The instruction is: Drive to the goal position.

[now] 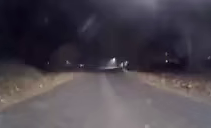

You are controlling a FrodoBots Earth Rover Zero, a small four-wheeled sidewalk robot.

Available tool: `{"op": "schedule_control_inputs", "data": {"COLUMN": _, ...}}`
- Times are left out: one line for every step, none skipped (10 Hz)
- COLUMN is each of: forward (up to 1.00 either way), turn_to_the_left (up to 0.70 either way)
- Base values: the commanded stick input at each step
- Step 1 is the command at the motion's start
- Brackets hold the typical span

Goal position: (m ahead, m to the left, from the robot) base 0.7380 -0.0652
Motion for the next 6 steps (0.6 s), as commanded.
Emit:
{"op": "schedule_control_inputs", "data": {"forward": 1.0, "turn_to_the_left": 0.02}}
{"op": "schedule_control_inputs", "data": {"forward": 1.0, "turn_to_the_left": 0.02}}
{"op": "schedule_control_inputs", "data": {"forward": 1.0, "turn_to_the_left": 0.02}}
{"op": "schedule_control_inputs", "data": {"forward": 1.0, "turn_to_the_left": 0.02}}
{"op": "schedule_control_inputs", "data": {"forward": 1.0, "turn_to_the_left": 0.02}}
{"op": "schedule_control_inputs", "data": {"forward": 1.0, "turn_to_the_left": 0.02}}
